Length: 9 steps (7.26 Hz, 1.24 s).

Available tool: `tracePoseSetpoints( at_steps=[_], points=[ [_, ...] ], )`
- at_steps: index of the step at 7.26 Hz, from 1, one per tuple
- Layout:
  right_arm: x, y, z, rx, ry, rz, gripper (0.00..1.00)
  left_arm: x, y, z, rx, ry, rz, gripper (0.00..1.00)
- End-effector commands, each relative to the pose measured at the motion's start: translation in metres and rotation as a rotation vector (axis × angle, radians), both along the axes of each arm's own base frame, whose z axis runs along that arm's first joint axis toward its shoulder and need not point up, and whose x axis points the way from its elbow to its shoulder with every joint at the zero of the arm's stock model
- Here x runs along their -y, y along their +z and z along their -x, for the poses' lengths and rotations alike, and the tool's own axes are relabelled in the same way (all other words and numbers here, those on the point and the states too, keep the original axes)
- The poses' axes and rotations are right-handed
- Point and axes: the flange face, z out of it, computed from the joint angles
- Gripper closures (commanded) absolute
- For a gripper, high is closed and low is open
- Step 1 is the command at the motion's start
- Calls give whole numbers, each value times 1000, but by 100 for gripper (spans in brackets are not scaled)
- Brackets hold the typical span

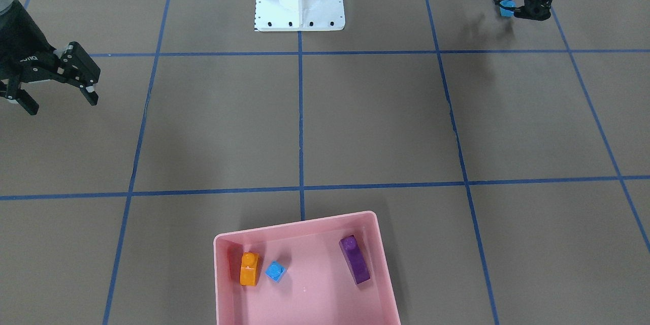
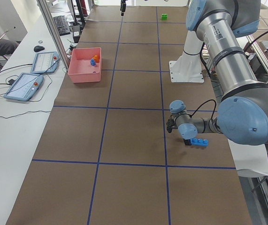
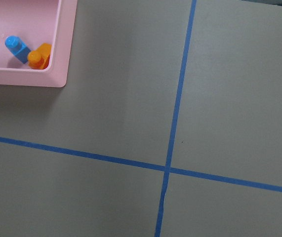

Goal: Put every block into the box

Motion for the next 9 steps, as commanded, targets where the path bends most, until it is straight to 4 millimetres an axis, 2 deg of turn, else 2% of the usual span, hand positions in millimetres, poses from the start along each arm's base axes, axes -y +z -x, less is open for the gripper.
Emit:
tracePoseSetpoints(
  at_steps=[1, 2, 3, 4, 5, 6, 9],
  points=[
    [2, 1, 2, -6, -10, -7, 1, -4, 12, 0, 19, 10, 8, 15],
    [2, 0, 2, -5, -10, -8, 1, -5, 12, -1, 18, 13, 8, 20],
    [3, 0, 2, -6, -9, -8, 1, -6, 14, -1, 21, 19, 8, 22],
    [3, -2, 3, -5, -10, -11, 1, -6, 14, -1, 21, 19, 8, 30],
    [3, -3, 4, -4, -10, -12, 1, -6, 14, -1, 21, 19, 8, 44],
    [3, -3, 4, -4, -10, -13, 1, -6, 13, -2, 20, 19, 8, 47],
    [3, -3, 4, -4, -10, -13, 1, -6, 13, -2, 20, 19, 8, 47]
  ],
)
